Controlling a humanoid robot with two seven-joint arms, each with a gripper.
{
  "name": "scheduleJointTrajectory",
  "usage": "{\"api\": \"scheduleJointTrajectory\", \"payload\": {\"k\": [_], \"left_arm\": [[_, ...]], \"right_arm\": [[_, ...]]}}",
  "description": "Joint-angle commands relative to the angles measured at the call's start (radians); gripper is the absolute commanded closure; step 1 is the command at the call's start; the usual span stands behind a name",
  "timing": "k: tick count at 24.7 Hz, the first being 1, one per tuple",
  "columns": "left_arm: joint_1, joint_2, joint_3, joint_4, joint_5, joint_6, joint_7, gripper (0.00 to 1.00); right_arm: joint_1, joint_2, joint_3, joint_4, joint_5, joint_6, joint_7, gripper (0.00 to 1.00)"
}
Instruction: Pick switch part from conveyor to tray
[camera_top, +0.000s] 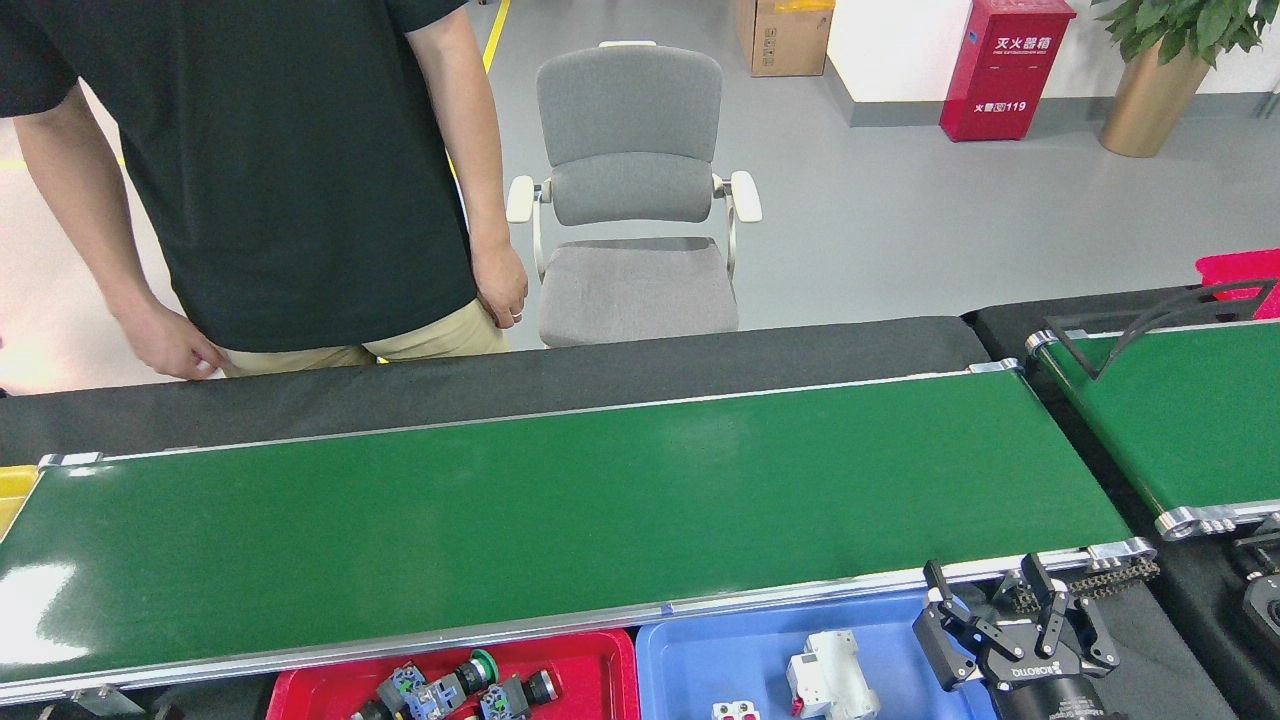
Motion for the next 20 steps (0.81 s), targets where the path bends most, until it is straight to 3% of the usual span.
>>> {"api": "scheduleJointTrajectory", "payload": {"k": [1,10,20], "left_arm": [[-0.006,0.009,0.005,-0.008,0.005,0.003,0.008,0.00],[-0.082,0.010,0.001,0.017,0.002,0.009,0.006,0.00],[-0.087,0.014,-0.001,0.023,0.003,0.008,0.005,0.00]], "right_arm": [[-0.001,0.002,-0.008,-0.010,-0.003,-0.003,-0.006,0.00],[0.014,0.003,-0.008,-0.014,-0.003,-0.002,-0.008,0.00],[0.022,0.046,-0.010,-0.046,-0.003,0.000,-0.006,0.00]]}}
